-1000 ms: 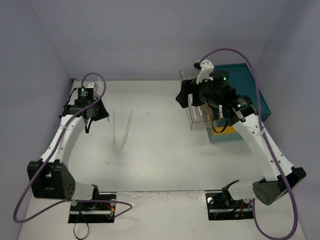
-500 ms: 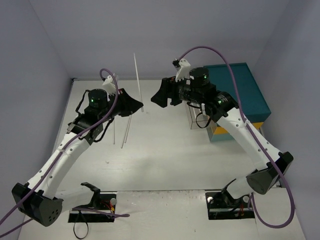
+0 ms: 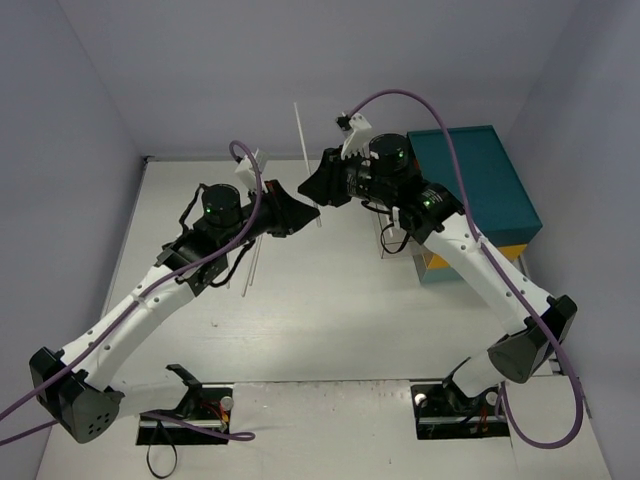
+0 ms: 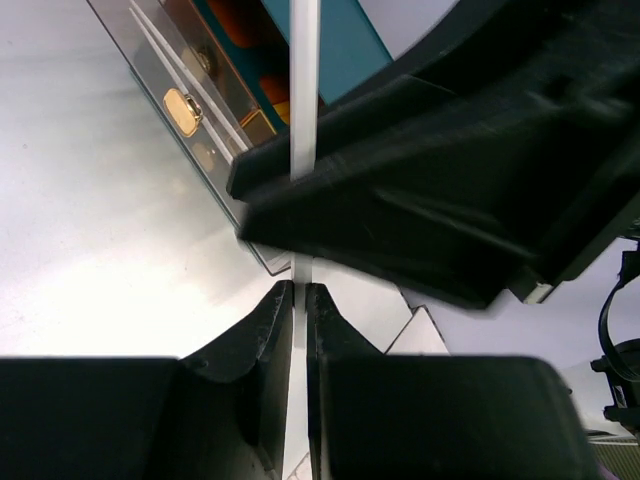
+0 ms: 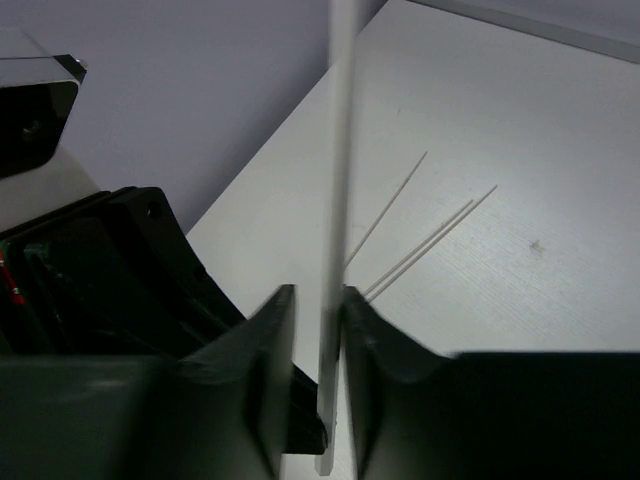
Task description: Sort the eating utensils into containers
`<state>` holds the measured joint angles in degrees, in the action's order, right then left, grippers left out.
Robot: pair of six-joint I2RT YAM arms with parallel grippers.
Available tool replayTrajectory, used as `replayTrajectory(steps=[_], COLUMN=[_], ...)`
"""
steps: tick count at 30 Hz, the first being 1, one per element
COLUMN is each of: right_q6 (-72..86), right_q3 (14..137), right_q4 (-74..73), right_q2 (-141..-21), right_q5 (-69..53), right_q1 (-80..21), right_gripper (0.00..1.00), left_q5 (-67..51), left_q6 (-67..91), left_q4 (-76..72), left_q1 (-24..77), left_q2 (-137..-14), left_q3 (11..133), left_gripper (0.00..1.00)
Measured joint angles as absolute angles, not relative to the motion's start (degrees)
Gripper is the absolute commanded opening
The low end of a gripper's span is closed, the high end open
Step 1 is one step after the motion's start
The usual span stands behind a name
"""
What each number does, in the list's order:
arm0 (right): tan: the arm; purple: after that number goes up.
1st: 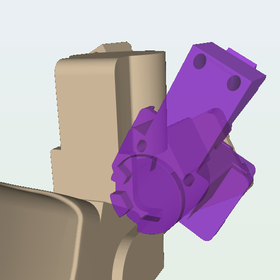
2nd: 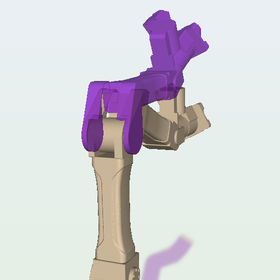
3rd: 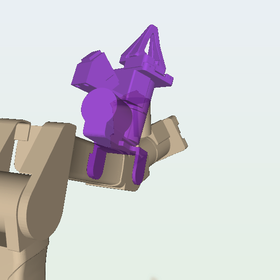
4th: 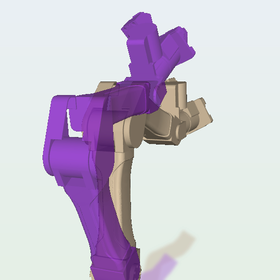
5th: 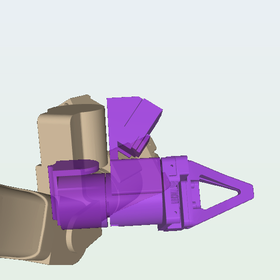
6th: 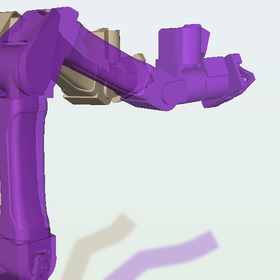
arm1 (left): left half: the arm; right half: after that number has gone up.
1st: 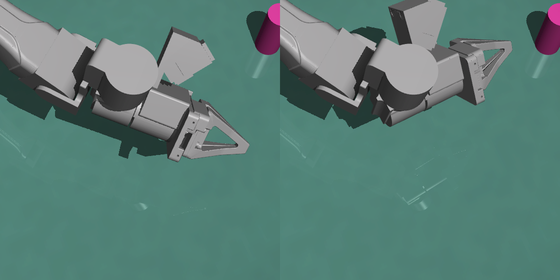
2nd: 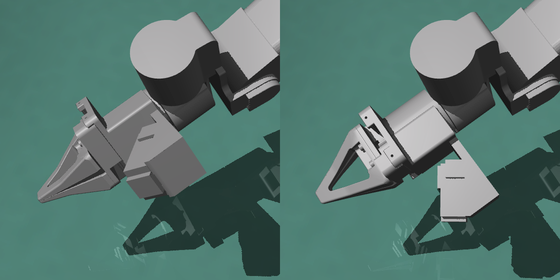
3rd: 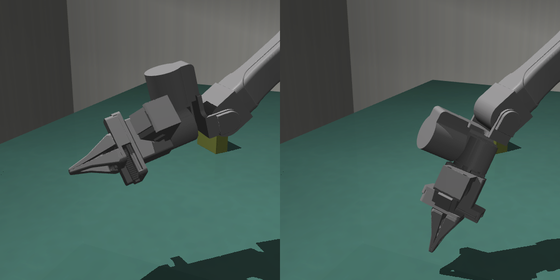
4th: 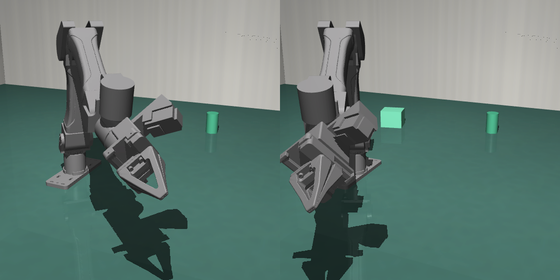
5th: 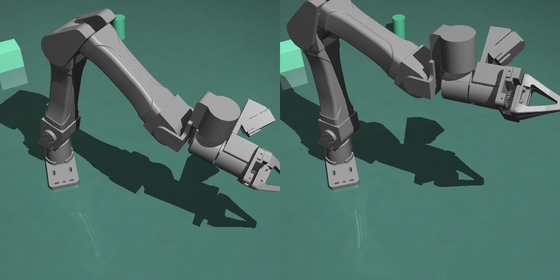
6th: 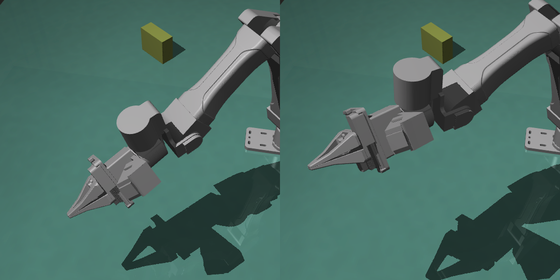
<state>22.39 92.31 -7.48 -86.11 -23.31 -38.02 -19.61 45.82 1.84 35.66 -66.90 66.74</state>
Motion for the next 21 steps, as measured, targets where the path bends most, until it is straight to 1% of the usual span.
replayTrajectory(steps=[1,2,4,5,6,8,11,12,13,16,18,21], right_q6=[22.3,22.2,22.1,22.0,22.0,21.7,20.5,20.1,19.5,17.2,15.1,12.3], right_q3=[92.2,92.0,91.6,91.3,91.0,90.1,88.6,88.0,87.8,87.6,87.6,87.6], right_q4=[-7.5,-7.4,-6.8,-6.6,-6.3,-5.9,-6.0,-6.2,-6.9,-9.4,-11.7,-15.0], right_q2=[-86.1,-86.1,-86.1,-86.1,-86.1,-85.9,-85.2,-84.9,-84.7,-84.3,-84.0,-83.9], right_q5=[-23.1,-22.7,-22.2,-21.9,-21.7,-21.1,-19.8,-19.3,-18.7,-16.6,-14.0,-9.0], right_q1=[-38.0,-38.0,-37.9,-38.0,-38.0,-38.0,-37.8,-37.7,-37.2,-34.3,-31.0,-25.5], right_gripper=[0.02,0.0,0.0,0.0,0.0,0.0,0.0,0.0,0.0,0.0,0.0,0.0], left_q5=[-19.5,-19.3,-18.9,-18.7,-18.5,-17.9,-16.3,-15.7,-14.6,-9.9,-6.1,-1.6], left_q6=[45.8,45.8,45.8,45.8,45.8,45.6,44.5,44.2,43.5,40.8,39.2,37.2], left_q4=[1.7,1.6,1.6,1.7,1.9,2.5,4.4,5.2,6.6,12.4,17.8,25.4], left_q1=[35.7,35.8,35.9,35.9,35.9,36.0,36.1,36.1,36.1,35.9,35.0,31.0], left_q2=[-66.9,-67.0,-67.0,-67.0,-67.1,-67.3,-67.4,-67.4,-67.3,-67.1,-66.8,-66.8], left_q3=[66.7,66.7,66.7,66.7,66.7,66.7,66.7,66.7,66.8,67.0,67.0,67.2], left_gripper=[0.0,0.0,0.01,0.05,0.11,0.37,0.58,0.62,0.64,0.67,0.69,0.69])
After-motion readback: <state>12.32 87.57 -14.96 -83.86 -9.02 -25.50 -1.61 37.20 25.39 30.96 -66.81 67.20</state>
